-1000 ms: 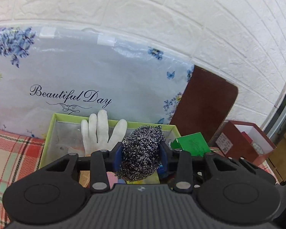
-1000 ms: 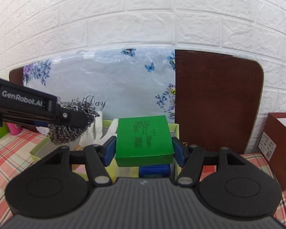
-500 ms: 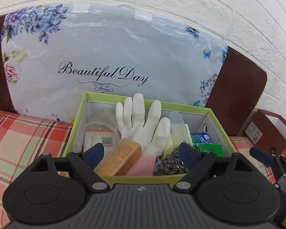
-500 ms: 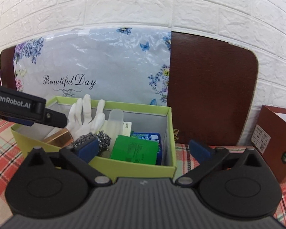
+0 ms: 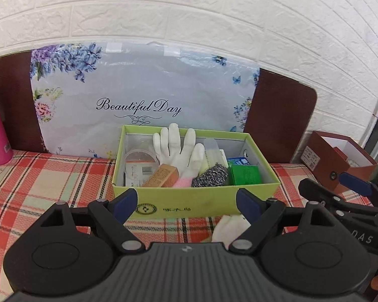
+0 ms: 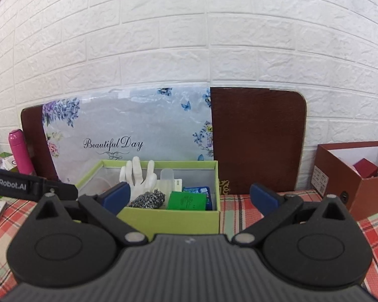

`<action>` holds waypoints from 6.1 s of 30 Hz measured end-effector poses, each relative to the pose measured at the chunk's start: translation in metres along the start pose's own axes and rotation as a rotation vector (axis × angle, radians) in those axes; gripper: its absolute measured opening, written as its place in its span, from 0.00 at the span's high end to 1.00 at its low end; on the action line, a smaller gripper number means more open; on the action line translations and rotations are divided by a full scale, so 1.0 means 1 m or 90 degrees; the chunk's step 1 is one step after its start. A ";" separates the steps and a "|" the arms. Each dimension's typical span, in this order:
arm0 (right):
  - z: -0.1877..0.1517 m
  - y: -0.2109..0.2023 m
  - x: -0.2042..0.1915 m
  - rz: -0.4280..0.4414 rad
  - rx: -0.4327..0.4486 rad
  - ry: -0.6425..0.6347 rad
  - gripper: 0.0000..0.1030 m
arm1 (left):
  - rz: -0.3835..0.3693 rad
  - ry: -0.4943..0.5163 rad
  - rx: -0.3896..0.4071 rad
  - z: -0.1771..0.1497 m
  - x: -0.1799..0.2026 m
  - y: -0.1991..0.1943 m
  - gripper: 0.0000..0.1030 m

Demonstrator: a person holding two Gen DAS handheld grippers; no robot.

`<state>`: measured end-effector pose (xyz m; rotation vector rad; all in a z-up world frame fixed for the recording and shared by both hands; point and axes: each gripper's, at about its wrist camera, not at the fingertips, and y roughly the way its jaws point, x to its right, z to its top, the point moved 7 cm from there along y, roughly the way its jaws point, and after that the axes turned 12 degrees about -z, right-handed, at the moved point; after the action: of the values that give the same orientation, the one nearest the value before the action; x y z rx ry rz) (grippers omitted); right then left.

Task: Organize objects
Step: 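Withdraw both open tools from the lime-green box toward the white-pink glove, then grasp the white-pink glove cuff with the left tool while the right tool grasps the small olive-green box, then carry the glove and small olive box into the lime-green box and open both tools, then withdraw both open tools toward the black tape roll on the toothpick bag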

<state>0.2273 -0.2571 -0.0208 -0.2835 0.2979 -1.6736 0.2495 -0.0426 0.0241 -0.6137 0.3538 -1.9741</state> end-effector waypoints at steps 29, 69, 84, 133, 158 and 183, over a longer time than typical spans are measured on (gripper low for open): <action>-0.136 -0.068 0.023 -0.007 -0.127 0.016 0.00 | -0.004 -0.043 -0.053 -0.120 0.008 -0.019 0.14; -0.165 -0.067 0.030 0.025 -0.157 0.033 0.00 | -0.085 -0.057 -0.142 -0.158 -0.014 -0.033 0.93; -0.133 -0.019 -0.044 0.125 -0.128 -0.085 0.29 | -0.078 -0.036 -0.068 -0.145 -0.044 -0.052 0.31; -0.052 -0.038 -0.052 0.144 -0.016 -0.132 0.79 | -0.136 -0.007 -0.027 -0.027 -0.002 -0.040 0.96; -0.015 0.142 -0.054 0.060 -0.050 -0.094 0.40 | 0.000 -0.059 0.039 0.053 -0.061 0.102 0.28; -0.009 -0.001 -0.024 0.055 0.041 -0.085 0.00 | 0.048 -0.025 0.008 0.004 -0.006 0.006 0.23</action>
<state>0.2259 -0.2326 -0.0288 -0.3285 0.1538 -1.5680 0.2582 -0.0402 0.0231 -0.6215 0.3359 -1.8891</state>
